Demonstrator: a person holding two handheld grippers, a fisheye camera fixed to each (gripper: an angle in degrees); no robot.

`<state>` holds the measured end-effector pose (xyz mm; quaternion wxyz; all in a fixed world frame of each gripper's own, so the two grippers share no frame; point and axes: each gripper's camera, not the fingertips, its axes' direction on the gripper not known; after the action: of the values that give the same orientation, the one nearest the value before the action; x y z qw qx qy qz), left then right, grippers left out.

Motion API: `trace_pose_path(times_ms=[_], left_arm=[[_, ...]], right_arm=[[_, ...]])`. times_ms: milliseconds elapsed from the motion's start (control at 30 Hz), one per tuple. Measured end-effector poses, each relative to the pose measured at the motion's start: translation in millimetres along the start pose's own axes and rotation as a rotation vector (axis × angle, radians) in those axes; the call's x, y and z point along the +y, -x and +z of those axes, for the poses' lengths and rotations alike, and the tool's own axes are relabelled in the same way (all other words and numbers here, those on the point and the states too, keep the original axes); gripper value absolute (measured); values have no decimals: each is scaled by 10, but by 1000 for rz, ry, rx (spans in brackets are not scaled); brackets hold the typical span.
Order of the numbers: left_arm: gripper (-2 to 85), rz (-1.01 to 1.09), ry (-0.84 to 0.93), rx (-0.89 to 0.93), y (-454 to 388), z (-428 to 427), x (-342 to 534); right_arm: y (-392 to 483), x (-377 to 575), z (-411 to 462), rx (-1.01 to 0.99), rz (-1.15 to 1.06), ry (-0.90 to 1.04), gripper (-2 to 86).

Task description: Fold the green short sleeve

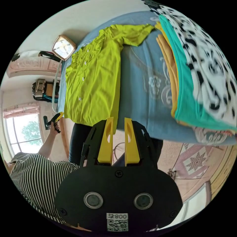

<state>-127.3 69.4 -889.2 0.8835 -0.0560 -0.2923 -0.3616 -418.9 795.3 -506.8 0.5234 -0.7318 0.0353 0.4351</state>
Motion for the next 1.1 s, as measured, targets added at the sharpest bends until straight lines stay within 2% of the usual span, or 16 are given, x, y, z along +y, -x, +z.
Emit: trace_pose_path(times_ms=[333, 467, 700, 900, 1100], left_arm=[[84, 49, 99, -109, 163, 81, 100], [43, 50, 133, -151, 230, 120, 127], [10, -6, 124, -65, 507, 134, 256], [6, -86, 28, 105, 836, 5, 498], [5, -83, 13, 177, 1020, 84, 757]], right_arm=[[-162, 606, 188, -52, 25, -33, 87], [-223, 789, 301, -57, 41, -18, 77], [-463, 1105, 328, -136, 77, -18, 15], [-357, 1356, 102, -121, -4, -16, 4], [-314, 1630, -246, -93, -53, -40, 2]])
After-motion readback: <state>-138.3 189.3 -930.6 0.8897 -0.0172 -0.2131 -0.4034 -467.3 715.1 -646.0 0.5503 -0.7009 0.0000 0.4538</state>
